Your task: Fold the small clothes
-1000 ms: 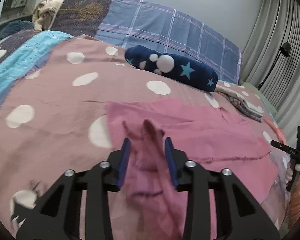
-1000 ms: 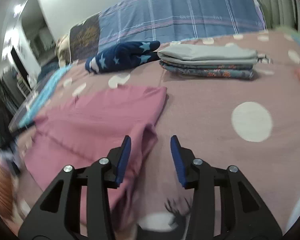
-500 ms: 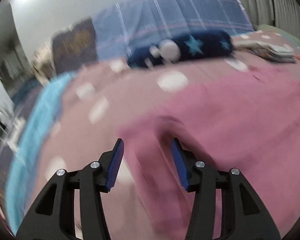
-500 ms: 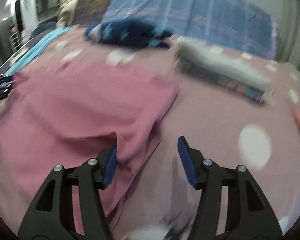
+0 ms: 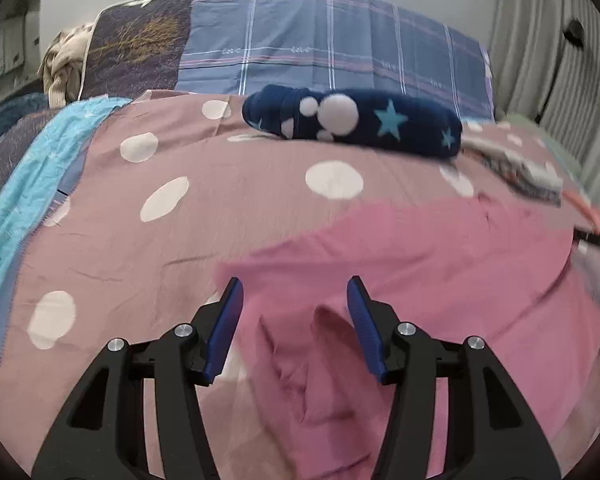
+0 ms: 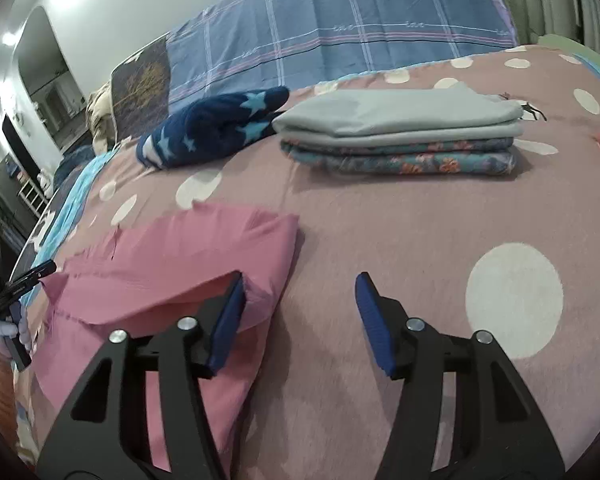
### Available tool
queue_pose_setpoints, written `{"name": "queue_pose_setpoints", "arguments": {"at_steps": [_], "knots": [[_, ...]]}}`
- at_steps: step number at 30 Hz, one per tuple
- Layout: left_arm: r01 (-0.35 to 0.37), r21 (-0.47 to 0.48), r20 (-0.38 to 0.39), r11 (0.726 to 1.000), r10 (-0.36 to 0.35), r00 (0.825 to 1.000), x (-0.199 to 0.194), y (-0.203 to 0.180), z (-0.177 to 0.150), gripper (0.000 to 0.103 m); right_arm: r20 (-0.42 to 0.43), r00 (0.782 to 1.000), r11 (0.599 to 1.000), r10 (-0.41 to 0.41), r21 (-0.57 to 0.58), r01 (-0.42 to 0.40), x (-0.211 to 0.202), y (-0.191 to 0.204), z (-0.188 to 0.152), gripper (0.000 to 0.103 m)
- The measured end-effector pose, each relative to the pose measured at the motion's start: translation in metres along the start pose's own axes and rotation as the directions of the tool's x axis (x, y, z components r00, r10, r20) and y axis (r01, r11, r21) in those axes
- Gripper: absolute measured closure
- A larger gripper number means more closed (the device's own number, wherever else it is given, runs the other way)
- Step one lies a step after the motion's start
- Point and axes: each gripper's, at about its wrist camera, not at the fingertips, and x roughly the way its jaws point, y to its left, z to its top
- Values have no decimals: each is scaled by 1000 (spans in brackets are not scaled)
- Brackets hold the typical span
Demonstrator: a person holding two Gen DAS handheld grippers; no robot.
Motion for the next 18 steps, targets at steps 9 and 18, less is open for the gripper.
{"name": "queue_pose_setpoints", "arguments": {"at_steps": [9, 18], "knots": [[-88, 143, -42, 986, 95, 995, -27, -7, -48, 48, -4, 1000, 994, -11, -107, 11, -41, 8, -42, 46], [-74, 308, -2, 949, 78, 997, -5, -43, -27, 40, -43, 995, 972, -86, -224, 74, -40, 19, -55, 43]]}}
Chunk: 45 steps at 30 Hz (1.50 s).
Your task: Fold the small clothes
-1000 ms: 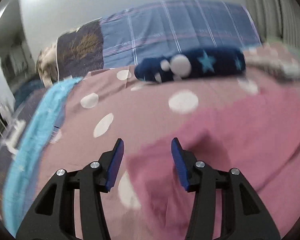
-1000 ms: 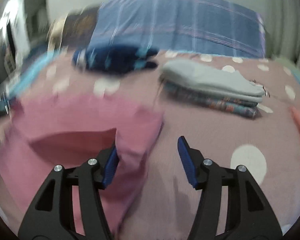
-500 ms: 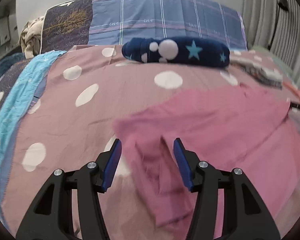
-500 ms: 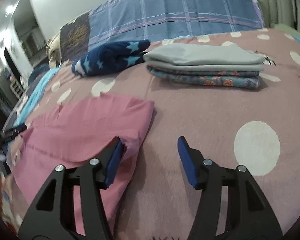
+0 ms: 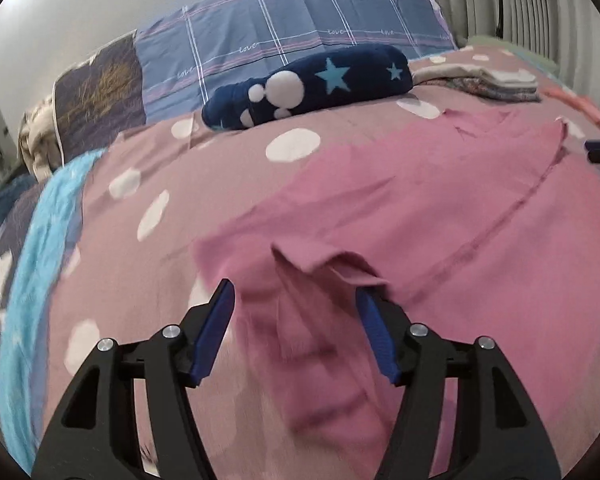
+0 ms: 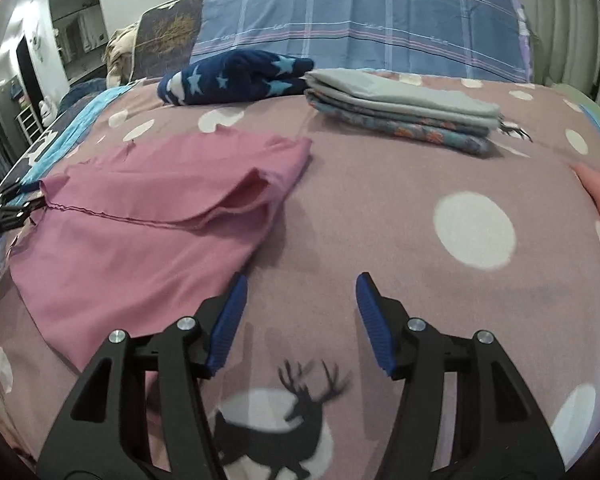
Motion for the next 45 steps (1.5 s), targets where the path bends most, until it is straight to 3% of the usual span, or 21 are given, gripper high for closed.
{"name": "queue_pose_setpoints", "arguments": {"at_steps": [4, 8, 10, 12, 15, 20, 24, 26, 30, 32, 33, 36, 40, 44, 45], "knots": [[-73, -8, -26, 997, 73, 997, 24, 4, 25, 40, -37, 998, 997, -56, -51, 54, 26, 10, 18, 44], [-45, -186, -52, 982, 36, 998, 51, 32, 50, 40, -28, 997, 993, -77, -95, 74, 55, 22, 50, 45], [-35, -266, -56, 963, 21, 998, 59, 47, 54, 40, 12, 997, 997, -74, -32, 74, 63, 13, 74, 45], [19, -348, -27, 937, -30, 999, 59, 61, 53, 40, 36, 999, 996, -24, 84, 21, 66, -4, 89, 46], [100, -407, 16, 908, -103, 995, 51, 72, 45, 40, 46, 998, 985, 40, 168, -47, 67, -24, 93, 48], [260, -459, 69, 850, -258, 964, 47, 77, 39, 40, 56, 987, 960, 150, 230, -158, 68, -38, 85, 49], [263, -449, 20, 854, -284, 959, 63, 67, 44, 40, 72, 981, 943, 182, 270, -195, 70, -40, 88, 51], [275, -441, 7, 854, -303, 953, 70, 62, 47, 48, 73, 979, 945, 190, 256, -203, 70, -35, 91, 52], [301, -415, -16, 858, -337, 941, 79, 52, 50, 99, 54, 981, 959, 185, 209, -192, 76, -19, 99, 52], [287, -397, -10, 872, -317, 948, 75, 48, 50, 101, 20, 989, 971, 150, 183, -151, 85, -11, 100, 78], [282, -388, 9, 878, -302, 953, 68, 48, 51, 101, -2, 991, 977, 131, 168, -129, 89, -7, 101, 99], [282, -363, 76, 888, -274, 959, 41, 48, 55, 101, 56, 991, 974, 120, 187, -128, 78, -7, 102, 101], [286, -321, 175, 903, -240, 955, -14, 50, 63, 101, 216, 966, 960, 144, 205, -189, 19, -11, 105, 101], [296, -285, 309, 911, -205, 929, -85, 50, 70, 101, 336, 929, 960, 155, 169, -222, -42, -2, 103, 101], [293, -276, 343, 916, -191, 920, -103, 49, 72, 101, 383, 909, 960, 164, 152, -237, -64, 2, 102, 101]]}}
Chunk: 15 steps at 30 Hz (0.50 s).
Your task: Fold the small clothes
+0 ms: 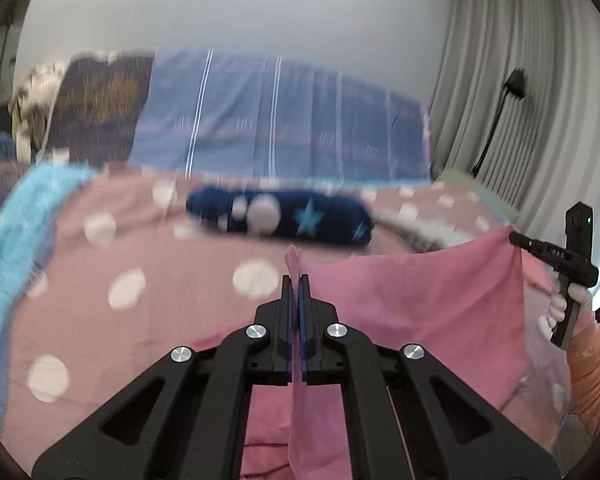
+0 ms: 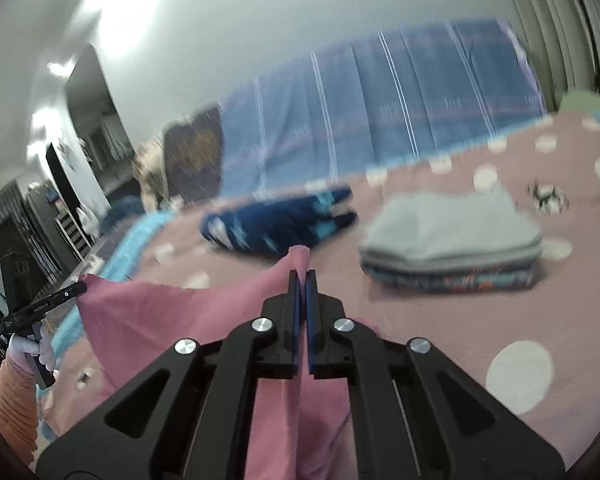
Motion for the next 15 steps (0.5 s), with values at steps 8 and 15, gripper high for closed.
{"name": "queue_pose_setpoints", "arguments": {"at_steps": [8, 15], "knots": [[-130, 57, 97, 990, 125, 988, -45, -18, 37, 101, 78, 996, 998, 38, -45, -35, -18, 20, 29, 100], [-259, 19, -267, 966, 255, 930, 121, 53, -23, 101, -232, 966, 992, -112, 31, 123, 141, -32, -14, 100]]}}
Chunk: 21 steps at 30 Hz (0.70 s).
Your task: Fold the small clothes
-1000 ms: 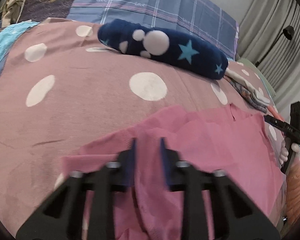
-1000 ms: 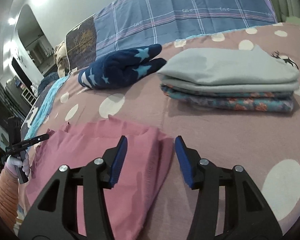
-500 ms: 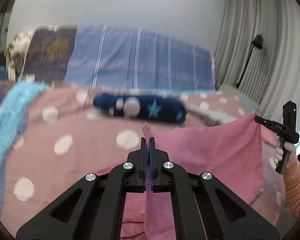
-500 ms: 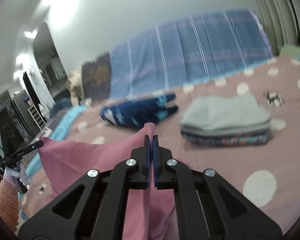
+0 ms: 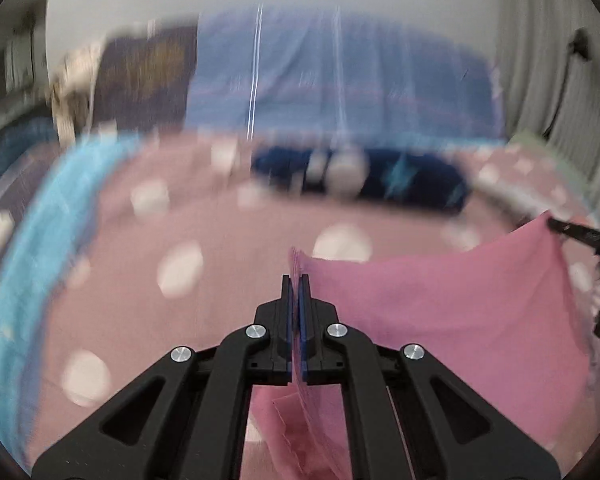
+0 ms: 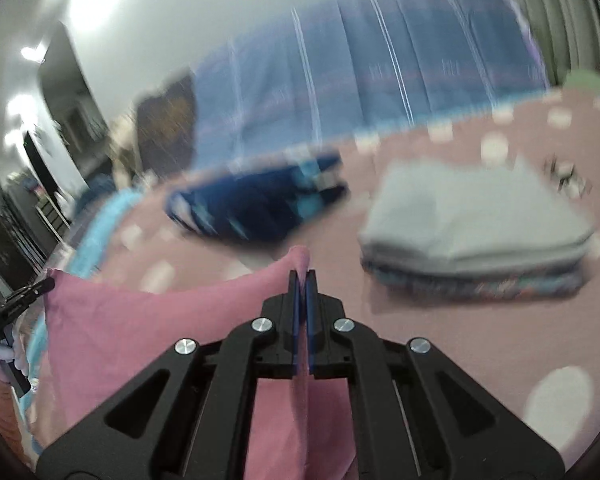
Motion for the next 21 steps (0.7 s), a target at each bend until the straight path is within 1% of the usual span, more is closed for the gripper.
{"name": "queue_pose_setpoints", "arguments": {"at_steps": [2, 4, 6, 7, 8, 9, 10, 11, 12, 13, 14, 15, 17, 19, 20, 21], "knots": [[-6, -7, -76, 1000, 5, 997, 41, 8, -14, 101, -69, 997, 999, -34, -5, 34, 31, -6, -9, 100], [-18, -1, -111, 1000, 18, 994, 58, 14, -25, 101, -113, 992, 998, -61, -10, 60, 49, -12, -21, 98], [2, -15, -99, 1000, -4, 995, 55, 20, -29, 100, -119, 992, 999, -48, 7, 50, 48, -15, -27, 95], [7, -23, -87, 1000, -9, 996, 50, 23, -29, 94, -112, 992, 998, -53, 13, 54, 44, -17, -28, 89], [12, -38, -68, 999, -15, 998, 40, 27, -29, 90, -104, 993, 998, -56, 15, 58, 37, -17, -27, 85], [18, -53, -44, 998, -20, 999, 26, 29, -32, 84, -93, 994, 998, -57, 12, 58, 29, -17, -27, 82], [26, -67, -19, 997, -28, 999, 12, 30, -34, 78, -76, 996, 999, -52, 0, 52, 15, -14, -29, 81], [53, -77, 11, 996, -52, 999, -7, 31, -41, 75, -69, 997, 999, -46, -11, 45, 3, -13, -31, 81], [82, -81, 31, 993, -80, 996, -23, 31, -48, 68, -65, 997, 999, -33, -22, 32, -9, -10, -34, 79], [105, -84, 42, 991, -102, 994, -34, 29, -54, 64, -61, 998, 999, -16, -33, 14, -24, -8, -41, 77], [153, -80, 55, 985, -148, 987, -55, 25, -69, 64, -59, 998, 999, -4, -44, 1, -39, -6, -48, 76], [176, -76, 55, 981, -172, 984, -64, 22, -77, 64, -63, 998, 998, 12, -63, -16, -58, -2, -61, 73], [239, -72, 42, 968, -237, 971, -88, 13, -107, 64, -70, 997, 996, 32, -81, -37, -83, 2, -81, 73], [287, -79, 36, 955, -285, 958, -106, 8, -131, 64, -83, 995, 994, 52, -93, -60, -110, 3, -110, 72], [307, -94, 29, 947, -306, 952, -116, 5, -149, 64, -88, 994, 993, 58, -94, -67, -118, 3, -121, 72], [314, -103, 22, 944, -313, 949, -120, 4, -160, 64, -100, 993, 993, 67, -90, -76, -129, 3, -138, 72]]}}
